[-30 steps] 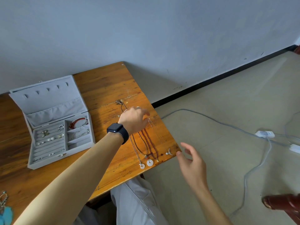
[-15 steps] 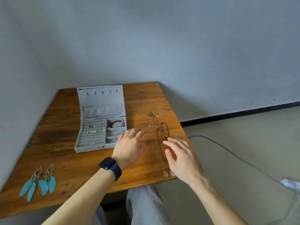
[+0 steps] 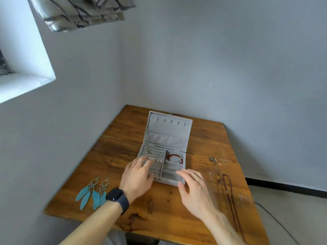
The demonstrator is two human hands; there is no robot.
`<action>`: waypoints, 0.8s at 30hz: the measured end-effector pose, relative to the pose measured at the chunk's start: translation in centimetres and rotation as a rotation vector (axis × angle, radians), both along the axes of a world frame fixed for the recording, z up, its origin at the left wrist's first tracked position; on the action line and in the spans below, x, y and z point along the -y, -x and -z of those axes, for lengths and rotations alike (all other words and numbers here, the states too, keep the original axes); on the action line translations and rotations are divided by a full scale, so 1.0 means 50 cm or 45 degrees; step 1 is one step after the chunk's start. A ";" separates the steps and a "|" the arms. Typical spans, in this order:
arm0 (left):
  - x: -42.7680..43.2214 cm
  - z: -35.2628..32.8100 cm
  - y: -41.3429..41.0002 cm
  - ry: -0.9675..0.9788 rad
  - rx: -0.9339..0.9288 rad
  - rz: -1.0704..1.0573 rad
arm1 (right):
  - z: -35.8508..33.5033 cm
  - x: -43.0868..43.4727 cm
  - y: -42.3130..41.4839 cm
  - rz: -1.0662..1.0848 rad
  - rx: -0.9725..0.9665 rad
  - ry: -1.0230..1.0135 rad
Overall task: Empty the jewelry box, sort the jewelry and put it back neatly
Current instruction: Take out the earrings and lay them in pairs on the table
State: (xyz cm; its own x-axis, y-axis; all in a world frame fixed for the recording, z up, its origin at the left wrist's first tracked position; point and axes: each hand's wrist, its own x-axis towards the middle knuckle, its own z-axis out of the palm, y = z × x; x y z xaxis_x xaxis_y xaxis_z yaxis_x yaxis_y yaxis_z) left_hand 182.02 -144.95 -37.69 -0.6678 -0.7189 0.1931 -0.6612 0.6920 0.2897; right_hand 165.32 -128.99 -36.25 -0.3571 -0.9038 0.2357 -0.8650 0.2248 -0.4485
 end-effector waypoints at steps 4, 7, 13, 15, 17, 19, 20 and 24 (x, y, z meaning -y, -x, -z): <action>0.059 0.017 -0.006 -0.050 -0.030 -0.088 | 0.003 0.075 0.006 -0.037 -0.086 -0.017; 0.107 0.015 0.010 -0.071 -0.026 -0.121 | 0.001 0.134 0.016 -0.058 -0.139 -0.023; 0.194 0.000 0.067 0.047 0.013 -0.127 | 0.003 0.259 0.043 -0.052 -0.144 -0.051; 0.212 0.000 0.081 0.092 0.062 -0.117 | 0.008 0.294 0.046 -0.046 -0.147 -0.058; 0.225 0.003 0.090 0.142 0.133 -0.109 | 0.011 0.325 0.047 -0.045 -0.172 -0.063; 0.233 0.008 0.093 0.175 0.169 -0.097 | 0.014 0.353 0.046 -0.041 -0.195 -0.065; 0.235 0.009 0.092 0.181 0.171 -0.093 | 0.015 0.365 0.044 -0.045 -0.206 -0.070; 0.240 0.008 0.090 0.154 0.141 -0.076 | 0.022 0.399 0.036 -0.091 -0.258 -0.149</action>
